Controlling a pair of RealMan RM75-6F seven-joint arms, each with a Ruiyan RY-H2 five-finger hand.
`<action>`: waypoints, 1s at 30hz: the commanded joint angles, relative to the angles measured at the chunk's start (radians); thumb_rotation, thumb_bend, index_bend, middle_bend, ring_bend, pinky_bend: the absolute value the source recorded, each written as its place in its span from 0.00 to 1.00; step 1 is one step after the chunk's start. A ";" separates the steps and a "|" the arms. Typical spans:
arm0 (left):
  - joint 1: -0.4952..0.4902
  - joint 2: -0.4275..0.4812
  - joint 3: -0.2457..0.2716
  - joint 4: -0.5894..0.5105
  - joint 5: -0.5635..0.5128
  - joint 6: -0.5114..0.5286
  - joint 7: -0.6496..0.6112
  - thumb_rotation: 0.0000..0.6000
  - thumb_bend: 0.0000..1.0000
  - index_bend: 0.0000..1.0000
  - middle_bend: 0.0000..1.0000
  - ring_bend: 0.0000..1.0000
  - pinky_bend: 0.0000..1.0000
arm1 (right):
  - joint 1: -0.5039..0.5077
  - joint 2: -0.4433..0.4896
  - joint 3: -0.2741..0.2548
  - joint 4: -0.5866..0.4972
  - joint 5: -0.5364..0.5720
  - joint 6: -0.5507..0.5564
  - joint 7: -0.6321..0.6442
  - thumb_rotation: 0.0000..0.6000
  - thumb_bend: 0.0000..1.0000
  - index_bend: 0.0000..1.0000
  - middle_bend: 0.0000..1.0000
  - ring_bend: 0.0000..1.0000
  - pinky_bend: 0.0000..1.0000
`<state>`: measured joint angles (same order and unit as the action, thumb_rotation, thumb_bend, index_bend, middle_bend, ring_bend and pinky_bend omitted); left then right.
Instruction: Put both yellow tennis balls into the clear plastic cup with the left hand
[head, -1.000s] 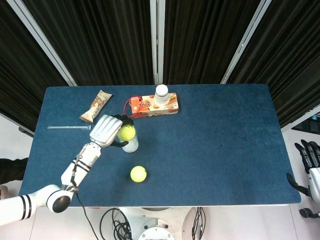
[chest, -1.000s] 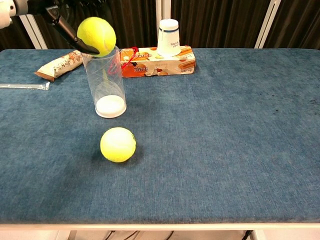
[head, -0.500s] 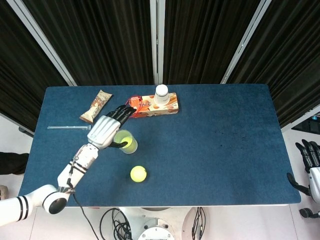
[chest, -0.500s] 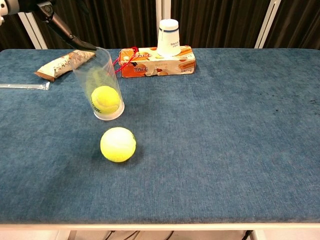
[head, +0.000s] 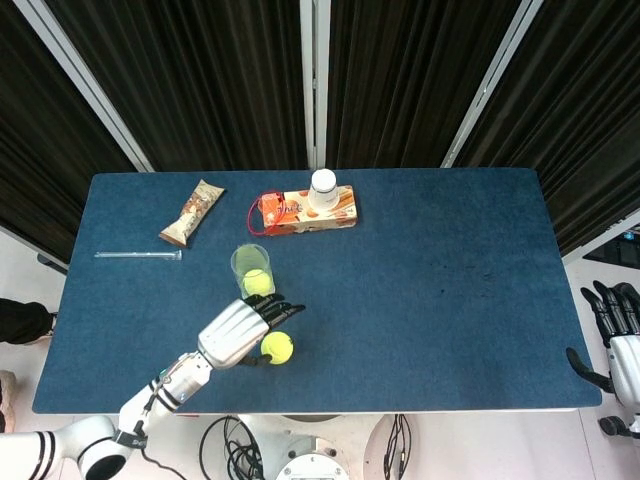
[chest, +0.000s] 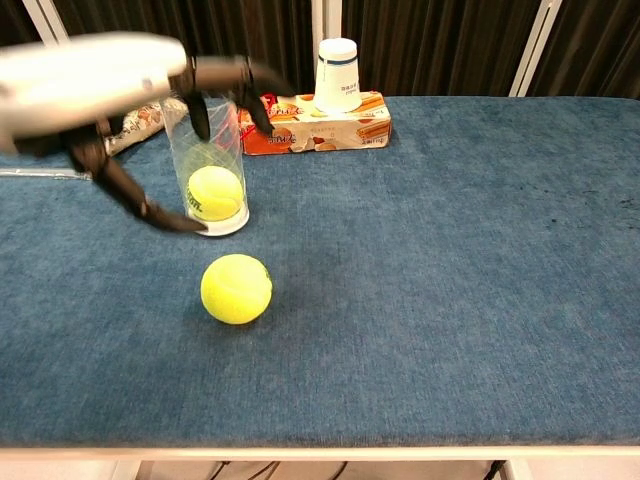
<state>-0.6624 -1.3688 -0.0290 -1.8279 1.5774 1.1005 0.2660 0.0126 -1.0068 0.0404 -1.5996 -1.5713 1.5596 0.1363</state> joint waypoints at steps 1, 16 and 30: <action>0.034 -0.077 0.042 0.085 -0.001 0.000 0.032 1.00 0.14 0.16 0.26 0.20 0.39 | -0.002 0.002 -0.002 0.009 -0.003 0.002 0.008 1.00 0.23 0.00 0.00 0.00 0.00; 0.043 -0.223 0.060 0.297 -0.070 -0.078 0.003 1.00 0.16 0.18 0.26 0.20 0.39 | -0.004 0.002 0.008 0.042 0.025 -0.003 0.050 1.00 0.24 0.00 0.00 0.00 0.00; 0.041 -0.272 0.065 0.369 -0.027 -0.067 -0.079 1.00 0.17 0.37 0.39 0.32 0.47 | -0.003 -0.004 0.006 0.053 0.032 -0.014 0.055 1.00 0.24 0.00 0.00 0.00 0.00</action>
<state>-0.6220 -1.6375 0.0359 -1.4622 1.5477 1.0301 0.1903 0.0093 -1.0105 0.0469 -1.5469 -1.5396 1.5458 0.1914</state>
